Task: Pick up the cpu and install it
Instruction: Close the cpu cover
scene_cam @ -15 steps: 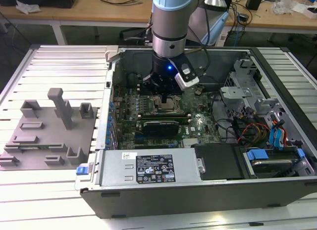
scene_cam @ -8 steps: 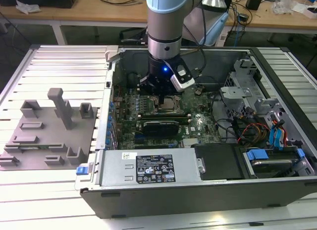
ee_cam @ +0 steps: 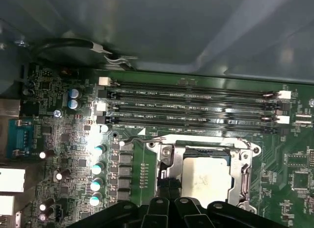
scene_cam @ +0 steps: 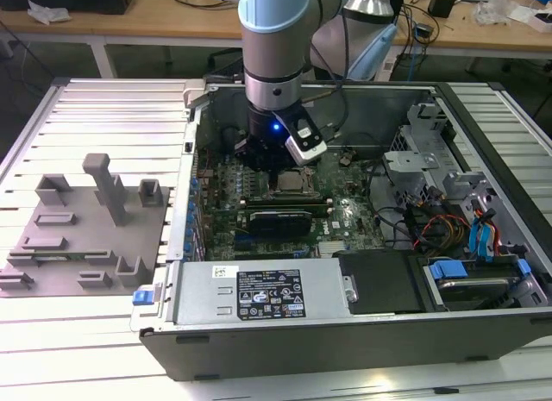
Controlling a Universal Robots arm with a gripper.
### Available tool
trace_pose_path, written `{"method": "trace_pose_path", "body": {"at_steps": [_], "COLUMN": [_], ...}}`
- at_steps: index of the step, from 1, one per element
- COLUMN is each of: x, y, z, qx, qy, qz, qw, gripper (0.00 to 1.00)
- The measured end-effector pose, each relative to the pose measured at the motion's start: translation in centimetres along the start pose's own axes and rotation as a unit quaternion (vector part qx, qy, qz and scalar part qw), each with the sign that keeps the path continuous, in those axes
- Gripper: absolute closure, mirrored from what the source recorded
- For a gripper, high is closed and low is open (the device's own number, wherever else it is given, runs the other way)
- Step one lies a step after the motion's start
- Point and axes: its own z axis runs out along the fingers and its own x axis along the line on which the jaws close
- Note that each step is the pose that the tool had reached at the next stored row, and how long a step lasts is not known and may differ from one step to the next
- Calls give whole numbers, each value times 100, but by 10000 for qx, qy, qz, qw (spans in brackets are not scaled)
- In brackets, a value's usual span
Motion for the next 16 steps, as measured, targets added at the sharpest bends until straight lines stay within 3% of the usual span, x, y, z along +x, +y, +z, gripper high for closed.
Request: {"method": "trace_pose_path", "body": {"at_steps": [16], "x": [5], "y": [-1], "z": [60], "qx": [1], "qy": [1], "qz": [-4], "qw": [10000], "gripper": [89]}}
